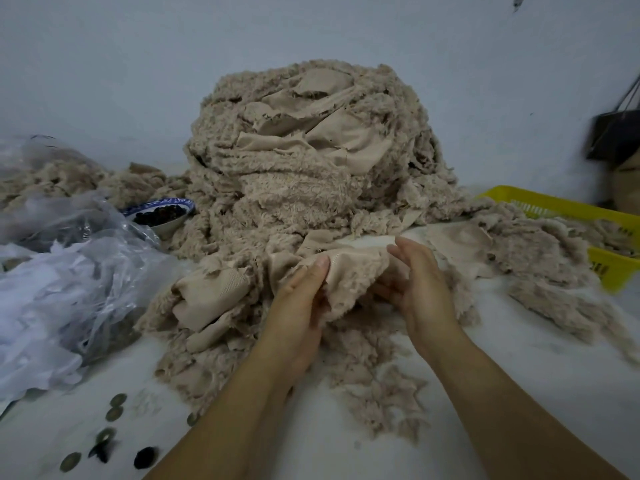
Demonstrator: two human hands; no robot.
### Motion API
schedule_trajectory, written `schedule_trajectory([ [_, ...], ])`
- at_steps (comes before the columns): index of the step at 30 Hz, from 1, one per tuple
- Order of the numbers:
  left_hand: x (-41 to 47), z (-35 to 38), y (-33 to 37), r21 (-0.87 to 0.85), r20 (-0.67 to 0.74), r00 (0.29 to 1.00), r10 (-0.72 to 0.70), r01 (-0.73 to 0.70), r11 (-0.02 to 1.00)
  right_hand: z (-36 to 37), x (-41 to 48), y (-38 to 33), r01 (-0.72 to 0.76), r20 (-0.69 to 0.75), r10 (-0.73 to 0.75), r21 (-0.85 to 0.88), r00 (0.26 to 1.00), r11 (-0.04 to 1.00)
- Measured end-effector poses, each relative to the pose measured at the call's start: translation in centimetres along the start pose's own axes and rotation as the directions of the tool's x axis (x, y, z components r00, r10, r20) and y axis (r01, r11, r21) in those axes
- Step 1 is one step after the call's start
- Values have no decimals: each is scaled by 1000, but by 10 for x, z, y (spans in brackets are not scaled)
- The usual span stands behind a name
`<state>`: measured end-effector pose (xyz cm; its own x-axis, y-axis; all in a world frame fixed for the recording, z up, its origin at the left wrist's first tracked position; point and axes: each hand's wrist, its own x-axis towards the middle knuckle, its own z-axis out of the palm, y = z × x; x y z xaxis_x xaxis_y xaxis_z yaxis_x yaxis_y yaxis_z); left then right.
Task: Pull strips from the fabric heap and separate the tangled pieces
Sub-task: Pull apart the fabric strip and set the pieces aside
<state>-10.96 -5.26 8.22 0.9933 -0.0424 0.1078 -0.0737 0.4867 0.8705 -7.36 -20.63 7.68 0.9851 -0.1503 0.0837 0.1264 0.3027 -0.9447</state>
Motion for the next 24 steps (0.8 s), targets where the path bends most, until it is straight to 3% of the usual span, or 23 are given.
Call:
schedule_trajectory([
  [2, 0, 2, 0, 13, -33, 999, 20, -20, 1000, 1, -2, 1, 22, -35, -27, -130, 999, 991],
  [5, -2, 4, -5, 87, -78, 996, 37, -31, 996, 10, -15, 2, 124, 169, -62, -391, 984, 912],
  [7, -2, 5, -8, 135, -89, 995, 52, -39, 990, 18, -21, 7, 196, 293, -56, -474, 955, 858],
  [12, 1, 7, -13, 38, -70, 997, 25, -22, 999, 17, -8, 9, 46, -4, -51, -361, 999, 931],
  [18, 3, 8, -13, -83, -66, 998, 11, -17, 996, 10, -2, 7, -10, -142, -22, -220, 990, 975],
  [24, 12, -10, 2, -312, -199, 980, -29, -36, 949, -12, 11, -3, -82, -297, 41, -127, 954, 989],
])
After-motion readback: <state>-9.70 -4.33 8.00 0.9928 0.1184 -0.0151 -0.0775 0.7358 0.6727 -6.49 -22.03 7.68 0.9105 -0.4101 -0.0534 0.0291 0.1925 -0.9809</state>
